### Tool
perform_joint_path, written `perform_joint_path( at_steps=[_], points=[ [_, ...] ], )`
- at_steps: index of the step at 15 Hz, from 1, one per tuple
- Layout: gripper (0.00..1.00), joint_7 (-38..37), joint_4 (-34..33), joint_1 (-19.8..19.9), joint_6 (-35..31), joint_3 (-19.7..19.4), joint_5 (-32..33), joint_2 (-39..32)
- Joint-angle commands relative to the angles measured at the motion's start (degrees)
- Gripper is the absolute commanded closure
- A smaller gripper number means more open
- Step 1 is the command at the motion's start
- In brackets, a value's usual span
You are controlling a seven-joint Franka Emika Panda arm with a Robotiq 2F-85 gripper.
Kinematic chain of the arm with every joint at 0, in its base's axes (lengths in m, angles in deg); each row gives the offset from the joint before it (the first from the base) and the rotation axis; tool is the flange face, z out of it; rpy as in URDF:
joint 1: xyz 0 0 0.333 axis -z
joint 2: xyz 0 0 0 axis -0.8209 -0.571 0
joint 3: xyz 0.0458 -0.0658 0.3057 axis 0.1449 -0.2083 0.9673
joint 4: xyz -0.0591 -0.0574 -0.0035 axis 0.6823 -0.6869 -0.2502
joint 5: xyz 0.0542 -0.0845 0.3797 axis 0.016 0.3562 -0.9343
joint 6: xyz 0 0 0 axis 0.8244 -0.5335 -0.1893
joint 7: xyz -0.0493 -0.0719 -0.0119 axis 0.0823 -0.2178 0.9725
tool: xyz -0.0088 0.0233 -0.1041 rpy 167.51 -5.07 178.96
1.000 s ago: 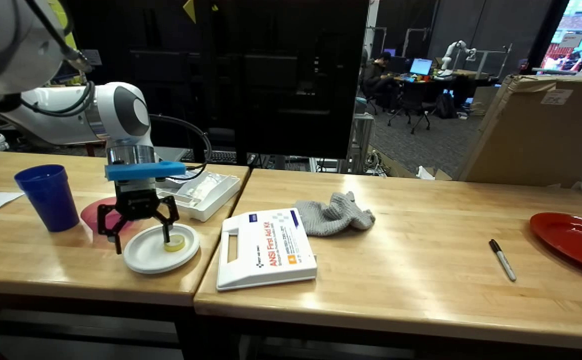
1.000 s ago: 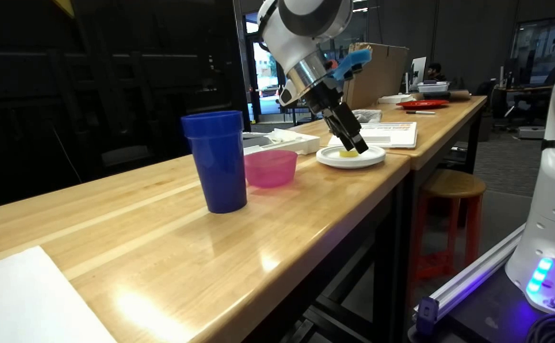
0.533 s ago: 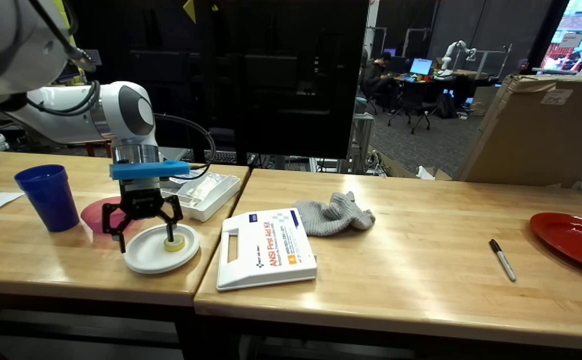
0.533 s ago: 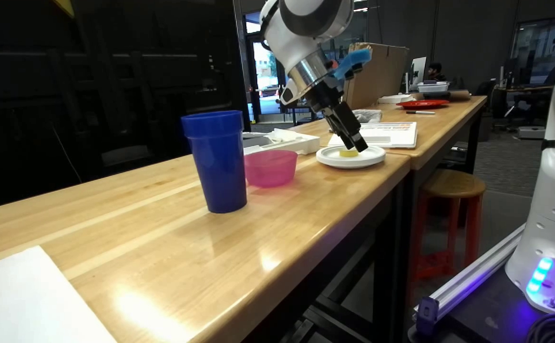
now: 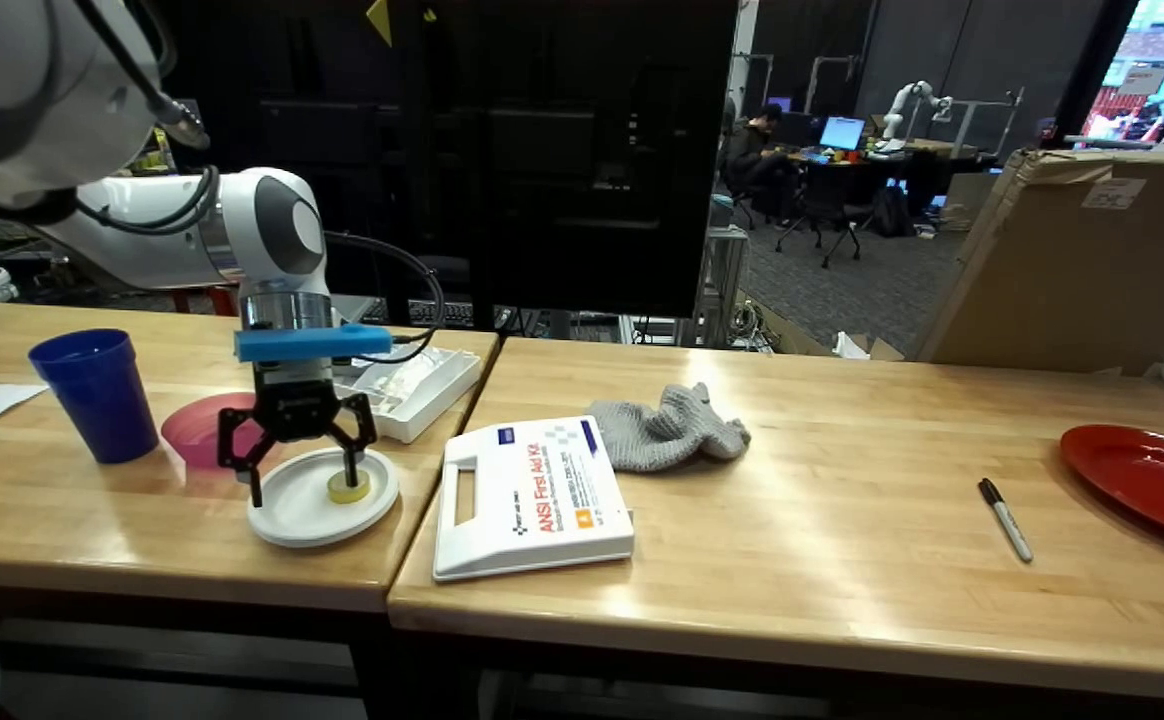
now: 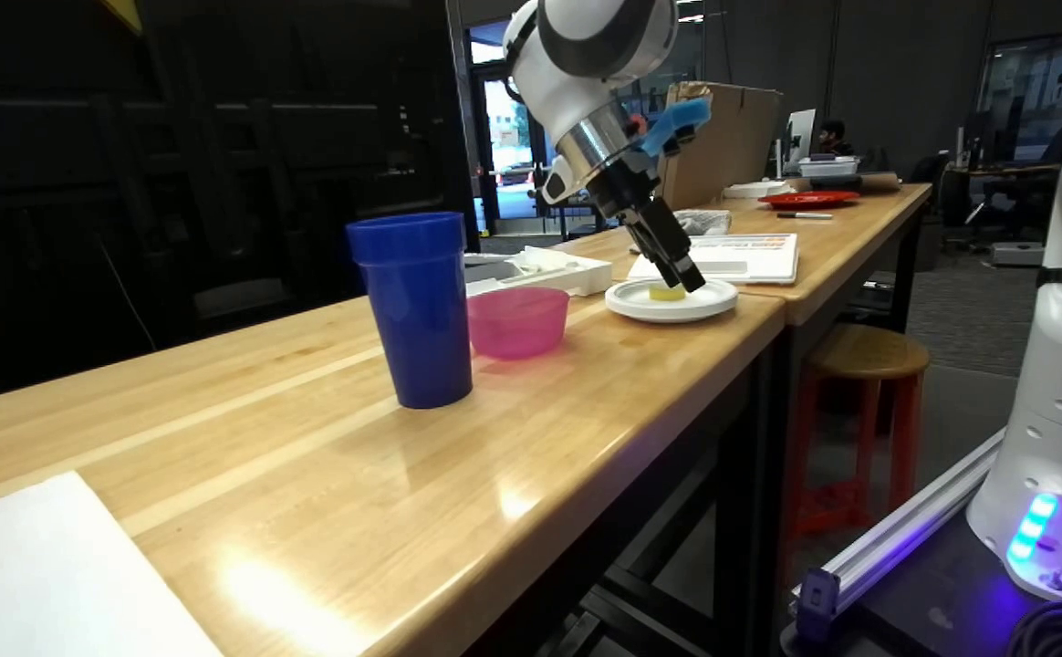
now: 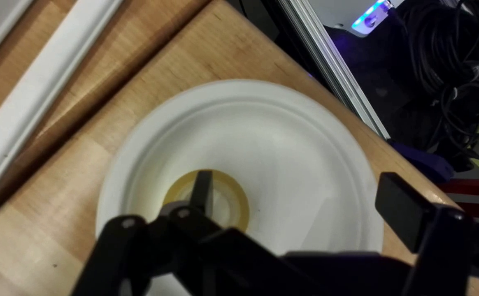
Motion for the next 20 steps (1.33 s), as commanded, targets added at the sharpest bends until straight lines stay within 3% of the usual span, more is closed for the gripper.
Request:
perform_joint_path(
  at_steps=[1,3,4,6,15,20],
  points=[
    [0.0,-0.5,-1.0,0.1,0.4,0.0,0.1,-1.3],
    [0.03,-0.7,-1.2,0.2,0.3,0.1,0.3,-1.9],
    [0.27,-0.7,-1.4,0.2,0.4,0.1,0.3,-2.1],
    [0.3,-0.7,-1.5,0.2,0.4,0.1,0.4,-2.3],
    [0.99,4.2,-2.3,1.9,0.4,-2.1,-4.1,-1.5],
    [0.97,5.3,-2.3,2.7,0.5,-2.9,-6.8,-1.1]
  ],
)
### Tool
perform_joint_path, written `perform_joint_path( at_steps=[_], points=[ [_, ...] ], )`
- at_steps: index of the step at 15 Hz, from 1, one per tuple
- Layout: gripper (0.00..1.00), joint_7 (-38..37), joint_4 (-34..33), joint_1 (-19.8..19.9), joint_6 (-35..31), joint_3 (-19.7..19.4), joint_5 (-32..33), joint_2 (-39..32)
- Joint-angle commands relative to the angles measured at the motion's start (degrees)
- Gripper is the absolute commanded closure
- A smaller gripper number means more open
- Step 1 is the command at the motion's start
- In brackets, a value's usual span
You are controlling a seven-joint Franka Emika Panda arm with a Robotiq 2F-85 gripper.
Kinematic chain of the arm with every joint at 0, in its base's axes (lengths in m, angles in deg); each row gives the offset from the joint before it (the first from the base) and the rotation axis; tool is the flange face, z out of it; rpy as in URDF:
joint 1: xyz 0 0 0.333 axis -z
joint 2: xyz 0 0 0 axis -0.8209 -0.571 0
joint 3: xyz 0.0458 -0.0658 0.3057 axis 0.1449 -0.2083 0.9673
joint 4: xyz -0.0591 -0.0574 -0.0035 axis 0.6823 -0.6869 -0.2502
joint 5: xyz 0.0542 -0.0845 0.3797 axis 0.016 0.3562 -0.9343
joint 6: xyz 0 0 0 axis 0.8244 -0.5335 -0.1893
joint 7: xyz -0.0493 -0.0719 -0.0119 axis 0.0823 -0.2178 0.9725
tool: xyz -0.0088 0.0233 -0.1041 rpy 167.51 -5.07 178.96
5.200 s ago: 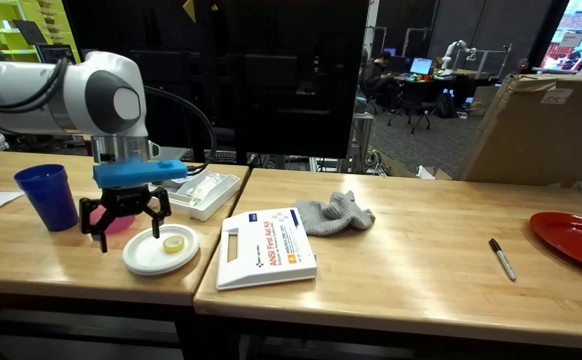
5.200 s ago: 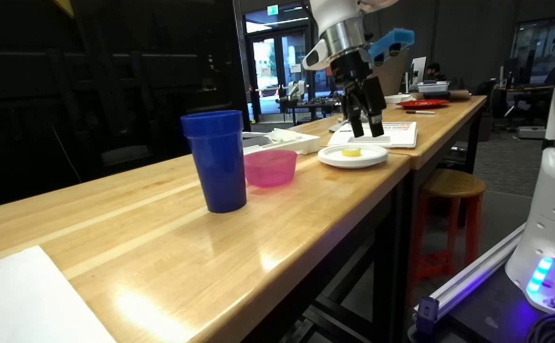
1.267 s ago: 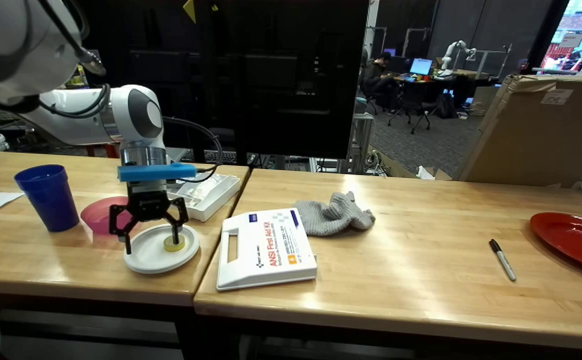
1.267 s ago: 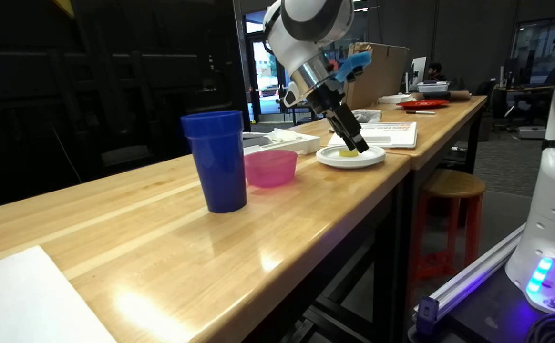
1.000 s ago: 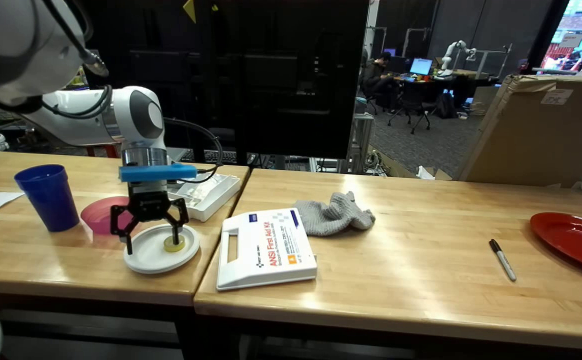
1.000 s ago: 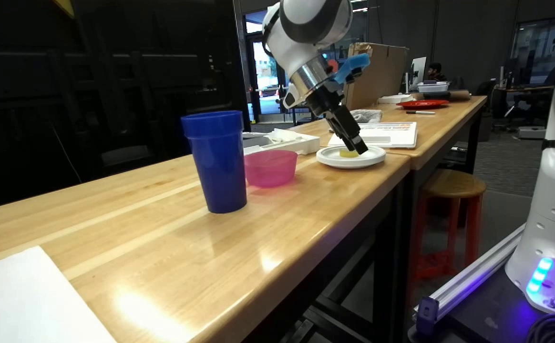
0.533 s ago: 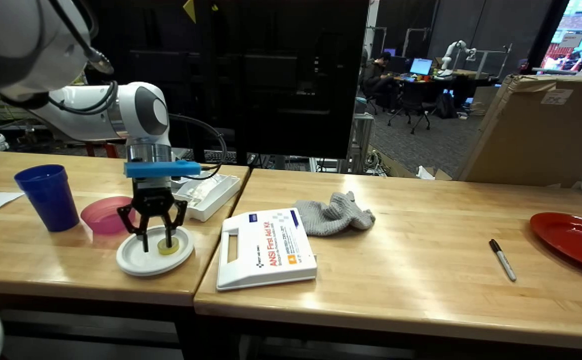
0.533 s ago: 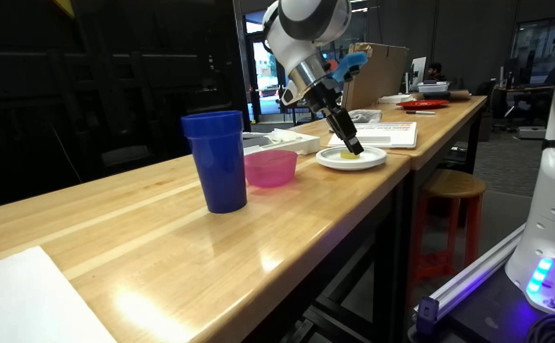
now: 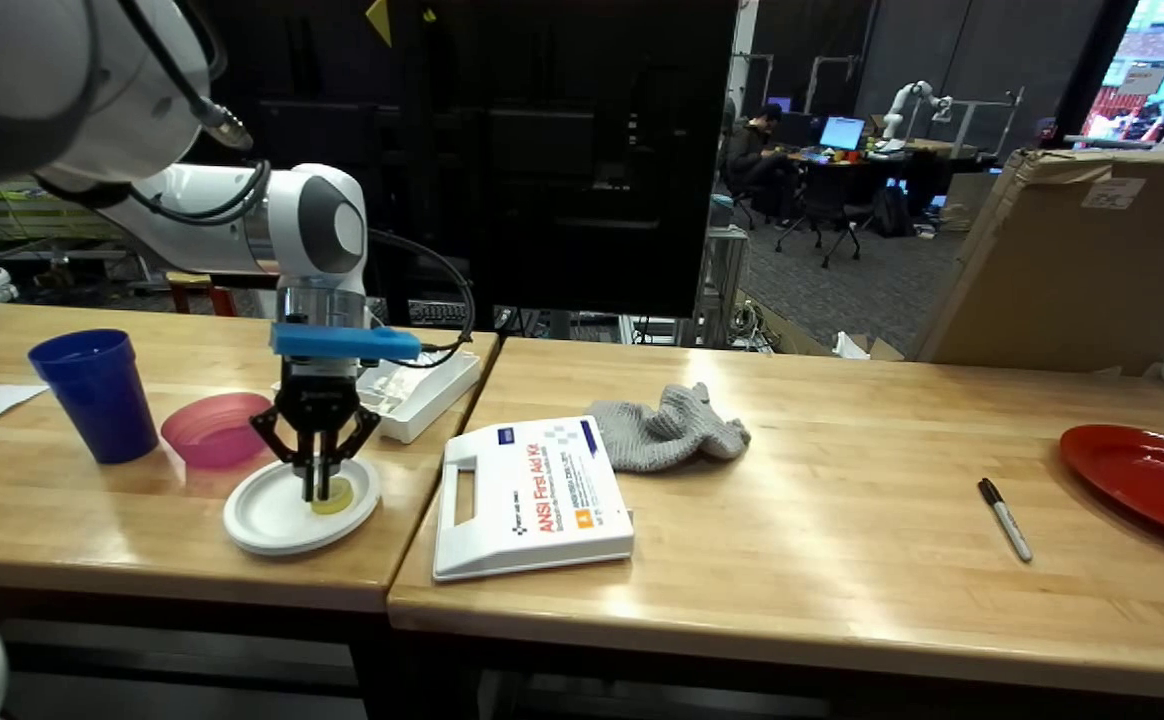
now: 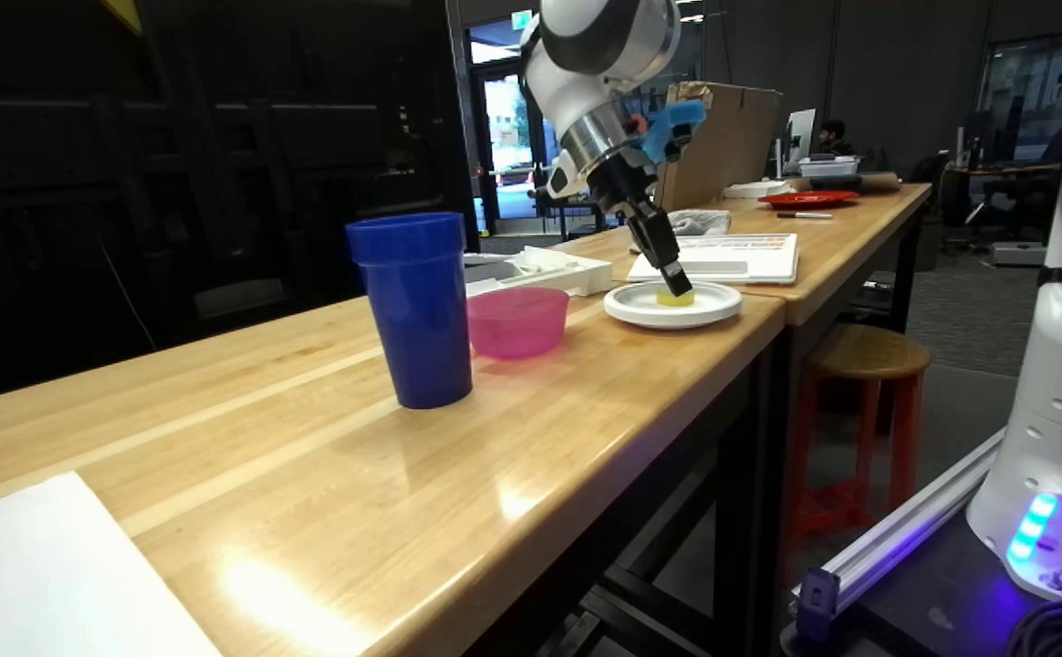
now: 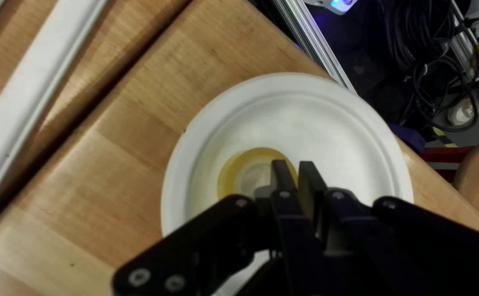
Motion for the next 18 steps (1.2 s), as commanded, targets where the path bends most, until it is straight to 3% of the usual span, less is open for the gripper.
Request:
perform_joint_path(
  at_steps=[1,2,3,4,7,8,10,13,18],
  points=[
    [0.97,1.4,-0.4,0.5,0.5,-0.5,-2.0,0.3],
    [0.97,1.4,-0.4,0.6,0.6,-0.5,-2.1,0.3],
    [0.65,1.1,-0.4,0.7,0.7,-0.5,-2.2,0.3],
    [0.64,0.5,-0.5,0.7,0.8,-0.5,-2.0,0.2],
    [0.49,-0.6,-0.8,0.9,0.9,-0.5,-1.7,-0.1],
    [0.87,-0.7,-0.8,0.9,1.0,-0.5,-1.8,-0.1],
    [0.87,-0.6,-0.9,1.2,1.1,-0.7,-1.9,-0.1],
    [1.0,-0.2,-0.9,1.6,1.2,-1.3,-2.7,0.0],
    [1.0,-0.5,-0.9,2.4,1.0,-2.0,-2.8,0.2]
  ],
)
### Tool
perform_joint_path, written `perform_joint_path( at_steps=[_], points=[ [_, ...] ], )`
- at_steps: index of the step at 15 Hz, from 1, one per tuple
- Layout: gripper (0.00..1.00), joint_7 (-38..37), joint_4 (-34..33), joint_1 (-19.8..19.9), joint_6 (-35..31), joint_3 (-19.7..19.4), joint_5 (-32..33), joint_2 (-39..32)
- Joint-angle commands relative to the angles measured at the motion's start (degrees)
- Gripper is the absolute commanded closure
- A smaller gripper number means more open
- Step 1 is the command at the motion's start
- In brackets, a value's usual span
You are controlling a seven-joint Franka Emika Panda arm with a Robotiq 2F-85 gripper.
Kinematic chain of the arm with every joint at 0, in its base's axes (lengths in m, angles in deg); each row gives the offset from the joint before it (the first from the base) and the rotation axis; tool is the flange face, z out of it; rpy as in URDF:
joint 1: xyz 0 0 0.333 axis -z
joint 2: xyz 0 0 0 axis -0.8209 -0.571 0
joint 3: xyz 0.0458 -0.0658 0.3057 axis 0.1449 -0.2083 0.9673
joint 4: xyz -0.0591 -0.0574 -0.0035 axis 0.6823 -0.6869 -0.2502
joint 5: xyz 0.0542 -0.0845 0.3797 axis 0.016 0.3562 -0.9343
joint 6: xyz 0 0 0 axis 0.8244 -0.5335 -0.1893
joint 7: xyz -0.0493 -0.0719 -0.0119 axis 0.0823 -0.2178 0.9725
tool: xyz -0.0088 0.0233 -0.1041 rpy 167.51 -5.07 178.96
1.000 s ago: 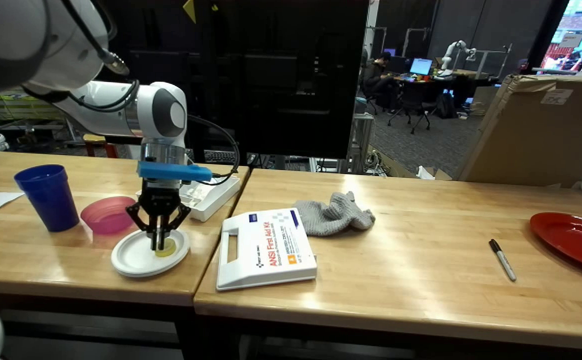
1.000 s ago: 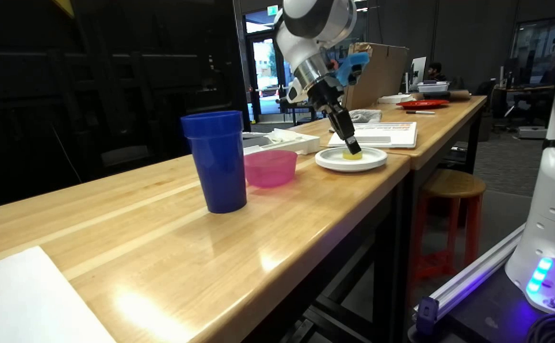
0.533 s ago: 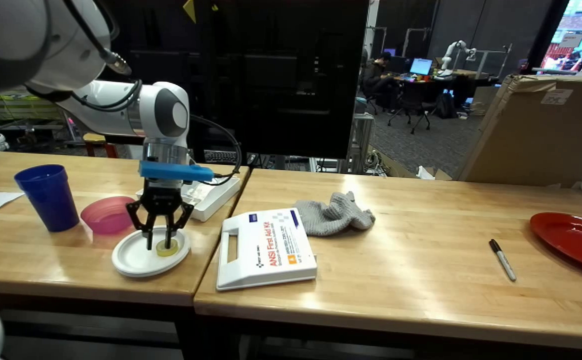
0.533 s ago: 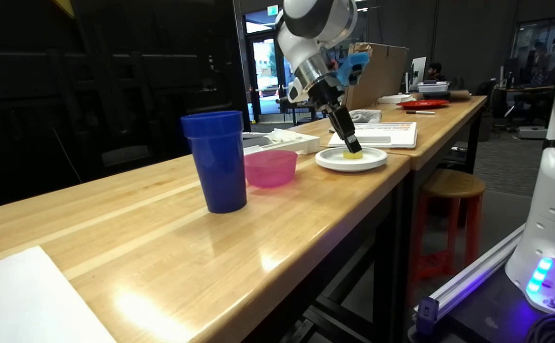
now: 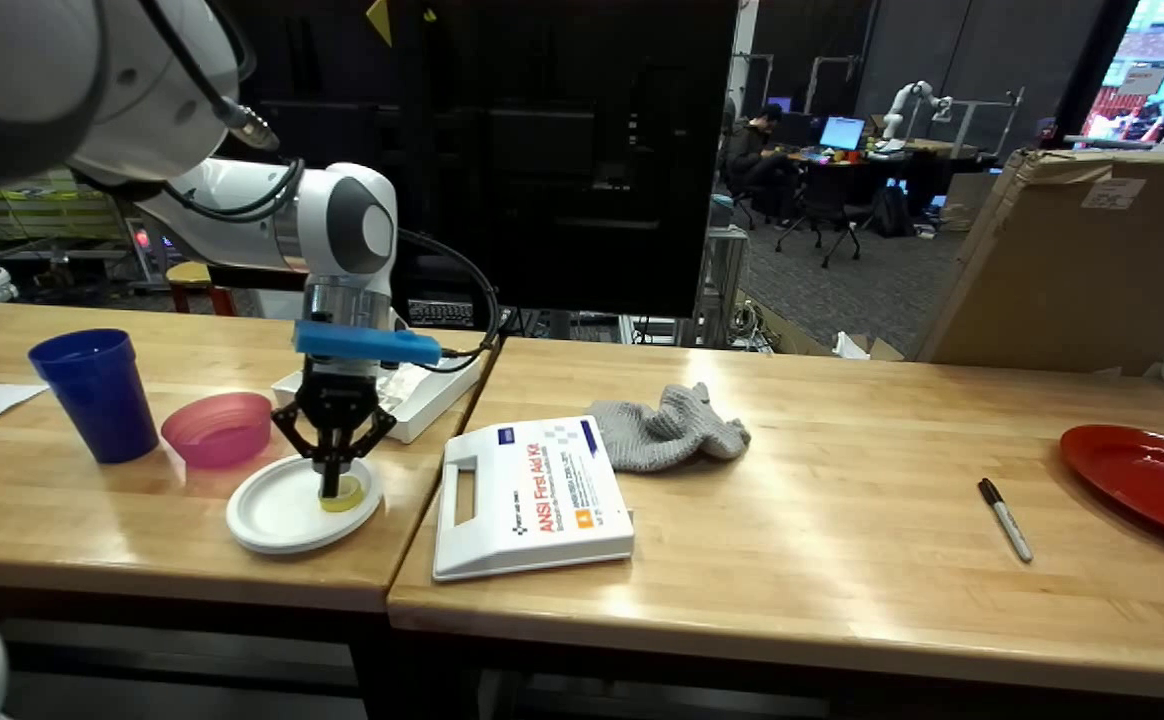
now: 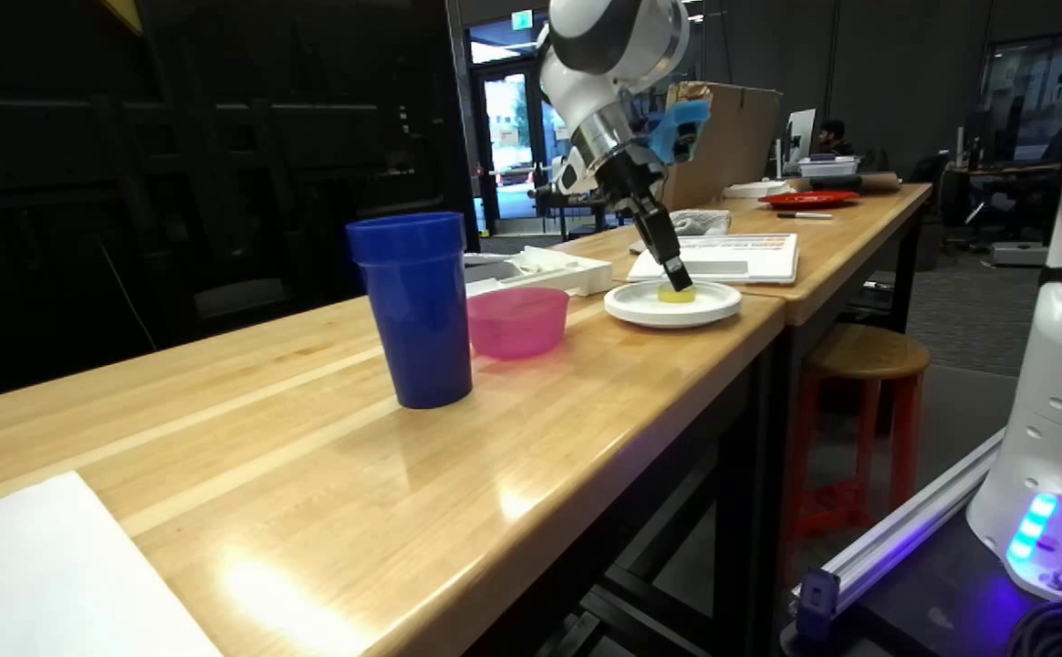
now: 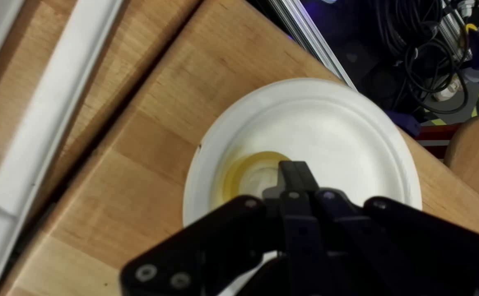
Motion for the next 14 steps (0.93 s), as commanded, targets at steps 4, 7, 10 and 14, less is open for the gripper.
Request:
perform_joint_path(
  at_steps=[4,7,10,14],
  points=[
    [0.87,-0.7,-1.0,0.7,1.3,-0.6,-0.6,0.6],
    [0.63,-1.4,-1.3,0.6,1.8,-0.5,0.1,0.8],
    [0.44,-3.4,-2.0,0.4,3.0,-0.1,0.5,1.0],
    [0.15,-5.6,-2.9,0.4,4.1,0.0,0.1,0.8]
  ],
)
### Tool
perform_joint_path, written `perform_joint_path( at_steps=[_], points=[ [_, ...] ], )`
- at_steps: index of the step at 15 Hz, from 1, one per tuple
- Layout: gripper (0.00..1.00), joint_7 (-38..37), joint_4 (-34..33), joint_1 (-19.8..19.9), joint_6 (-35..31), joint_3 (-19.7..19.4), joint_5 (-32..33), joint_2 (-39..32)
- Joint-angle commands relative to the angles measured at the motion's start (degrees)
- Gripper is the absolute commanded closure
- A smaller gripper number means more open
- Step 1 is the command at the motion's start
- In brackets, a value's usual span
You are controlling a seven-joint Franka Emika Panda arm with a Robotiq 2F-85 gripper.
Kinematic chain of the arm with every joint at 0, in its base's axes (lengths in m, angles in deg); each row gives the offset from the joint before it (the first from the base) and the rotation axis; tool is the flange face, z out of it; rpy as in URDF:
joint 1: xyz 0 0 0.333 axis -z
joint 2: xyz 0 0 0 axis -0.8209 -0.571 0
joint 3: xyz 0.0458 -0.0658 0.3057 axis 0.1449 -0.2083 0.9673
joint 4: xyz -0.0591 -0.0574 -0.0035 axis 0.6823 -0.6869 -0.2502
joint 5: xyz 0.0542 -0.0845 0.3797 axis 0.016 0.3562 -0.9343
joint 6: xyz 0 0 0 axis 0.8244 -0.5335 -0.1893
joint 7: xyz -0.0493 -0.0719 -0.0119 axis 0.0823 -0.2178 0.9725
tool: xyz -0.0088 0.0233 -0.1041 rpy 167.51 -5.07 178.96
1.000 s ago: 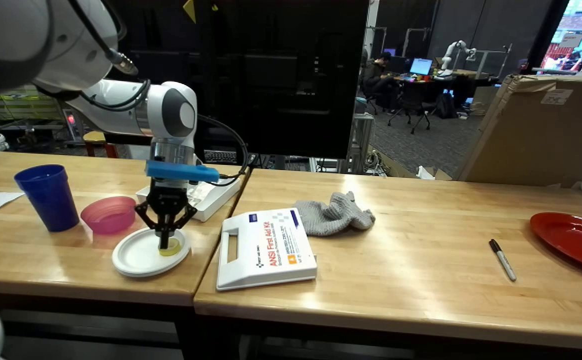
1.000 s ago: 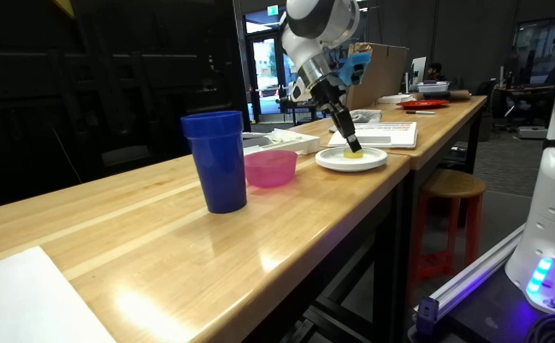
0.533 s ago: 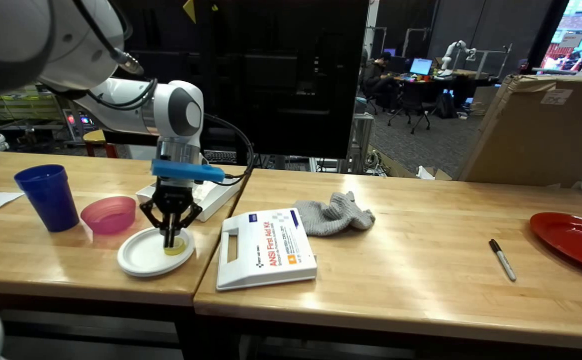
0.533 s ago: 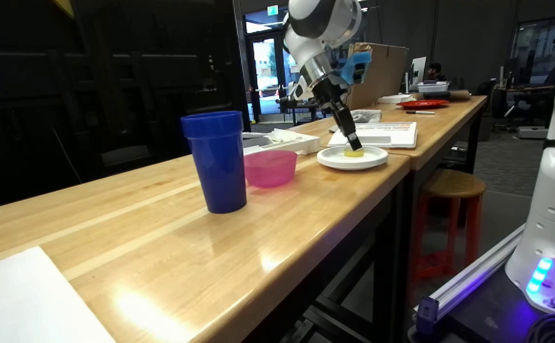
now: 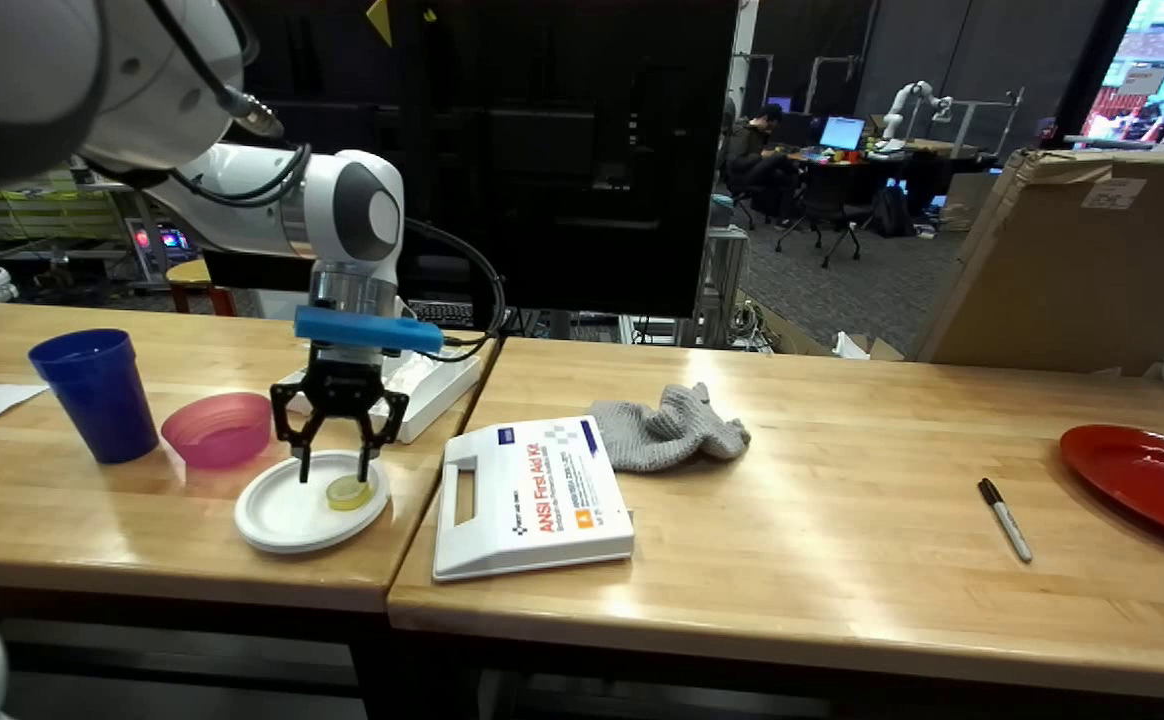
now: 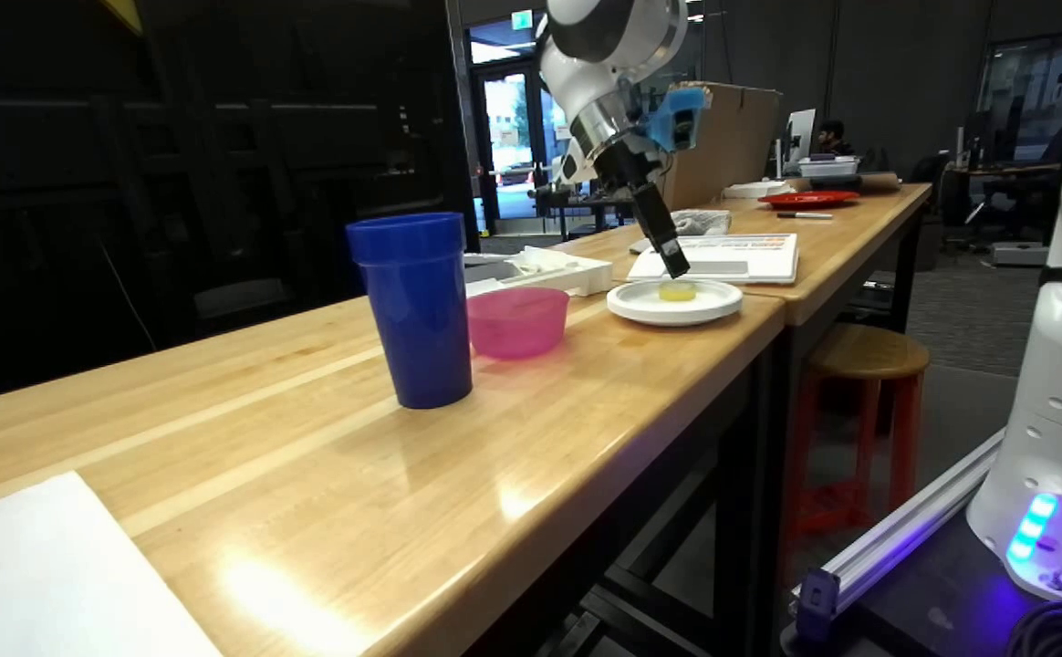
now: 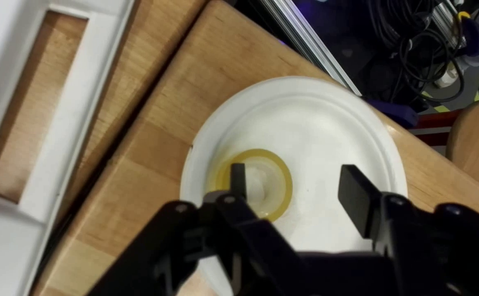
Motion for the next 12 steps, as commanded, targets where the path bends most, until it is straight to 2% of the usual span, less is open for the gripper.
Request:
perform_joint_path(
  at_steps=[1,2,3,12],
  points=[
    [0.09,-3.3,-1.0,-0.2,2.5,0.4,0.0,0.6],
    [0.01,-4.2,-1.1,-0.3,3.2,0.6,0.0,0.6],
    [0.0,-5.1,-1.1,-0.5,3.8,0.9,-0.2,0.5],
    [0.0,-9.6,-1.0,-3.3,7.8,4.1,-0.4,1.0]
  ],
)
